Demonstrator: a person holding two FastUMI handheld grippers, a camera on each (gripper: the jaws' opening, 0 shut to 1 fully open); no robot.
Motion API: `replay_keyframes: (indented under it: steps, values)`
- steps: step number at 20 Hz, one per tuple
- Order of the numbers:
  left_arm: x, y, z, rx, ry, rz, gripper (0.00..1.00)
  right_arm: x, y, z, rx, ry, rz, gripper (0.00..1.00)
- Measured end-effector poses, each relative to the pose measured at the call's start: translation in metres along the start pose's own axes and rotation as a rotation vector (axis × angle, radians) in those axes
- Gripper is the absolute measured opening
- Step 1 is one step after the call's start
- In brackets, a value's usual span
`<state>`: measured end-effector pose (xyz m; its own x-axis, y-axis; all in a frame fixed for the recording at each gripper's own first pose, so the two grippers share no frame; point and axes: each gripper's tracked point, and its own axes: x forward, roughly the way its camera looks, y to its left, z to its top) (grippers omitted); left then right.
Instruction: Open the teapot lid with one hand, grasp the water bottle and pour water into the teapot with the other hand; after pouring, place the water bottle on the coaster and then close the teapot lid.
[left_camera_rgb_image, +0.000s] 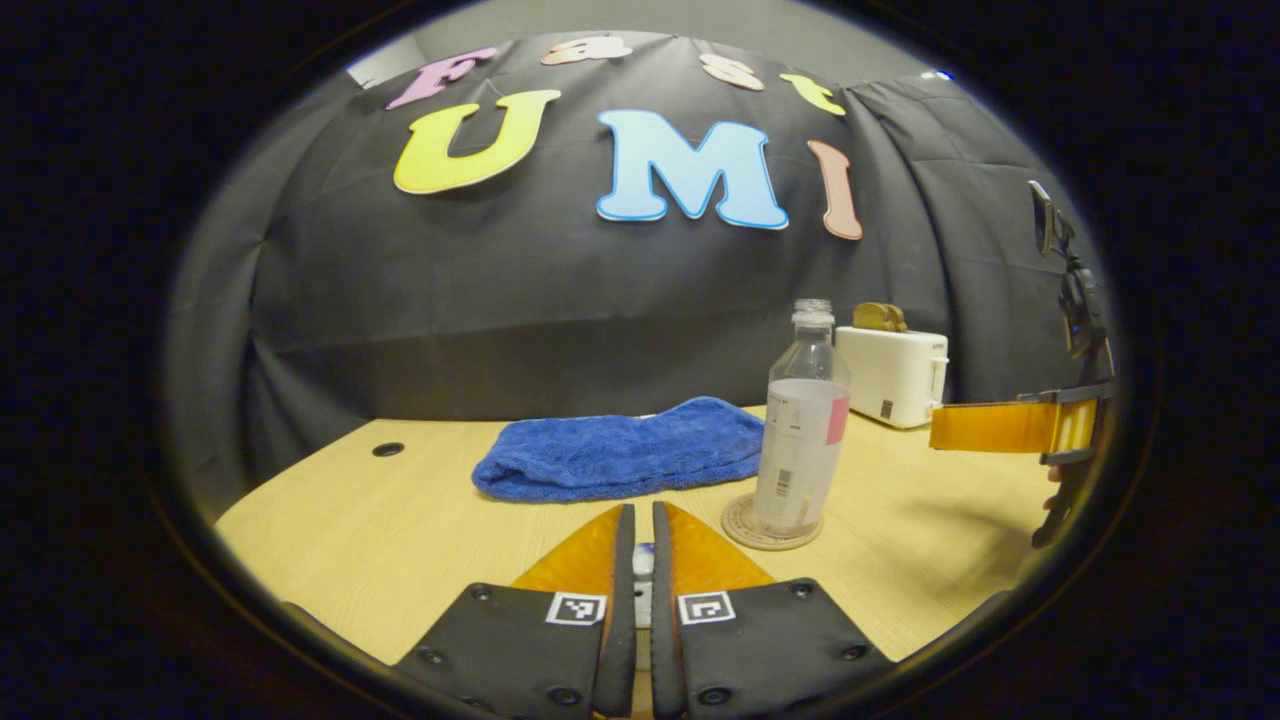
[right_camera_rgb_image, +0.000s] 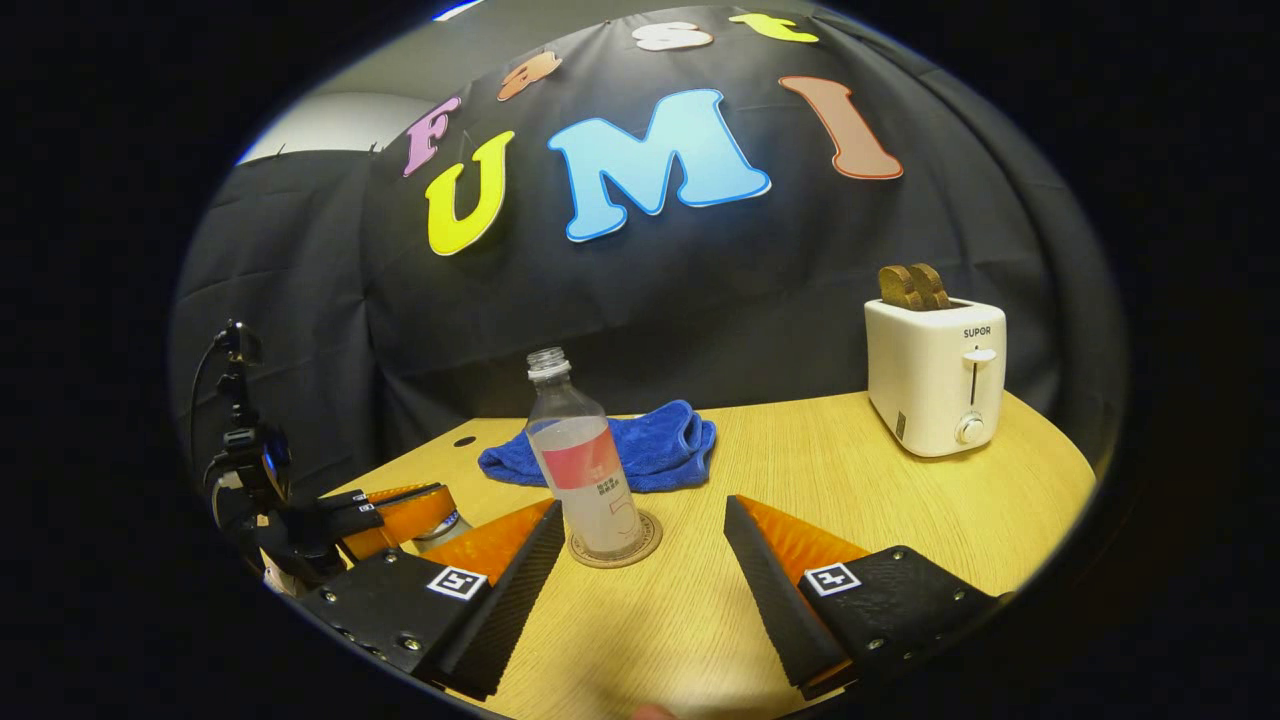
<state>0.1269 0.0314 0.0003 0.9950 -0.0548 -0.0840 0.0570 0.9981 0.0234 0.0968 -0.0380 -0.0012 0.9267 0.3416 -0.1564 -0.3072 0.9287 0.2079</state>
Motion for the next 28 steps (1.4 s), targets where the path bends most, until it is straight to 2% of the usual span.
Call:
replay_keyframes:
  steps: [4, 12, 14, 18, 28]
  values:
    - [-0.004, 0.001, 0.004, 0.001, -0.005, 0.004, 0.19, -0.003, 0.003, 0.005, -0.020, -0.013, -0.010, 1.00]
    - [-0.049, 0.007, 0.033, -0.031, -0.081, 0.033, 0.22, -0.019, 0.020, 0.007, -0.043, -0.035, -0.015, 1.00]
    - [-0.067, 0.009, 0.041, -0.033, -0.102, 0.043, 0.19, -0.027, 0.027, 0.006, -0.046, -0.045, -0.019, 1.00]
    - [-0.097, 0.005, 0.057, -0.029, -0.132, 0.041, 0.21, -0.042, 0.040, 0.003, -0.051, -0.057, -0.037, 0.99]
    - [-0.146, -0.017, 0.049, -0.002, -0.135, 0.039, 0.19, -0.087, 0.069, 0.005, -0.097, -0.113, -0.076, 0.99]
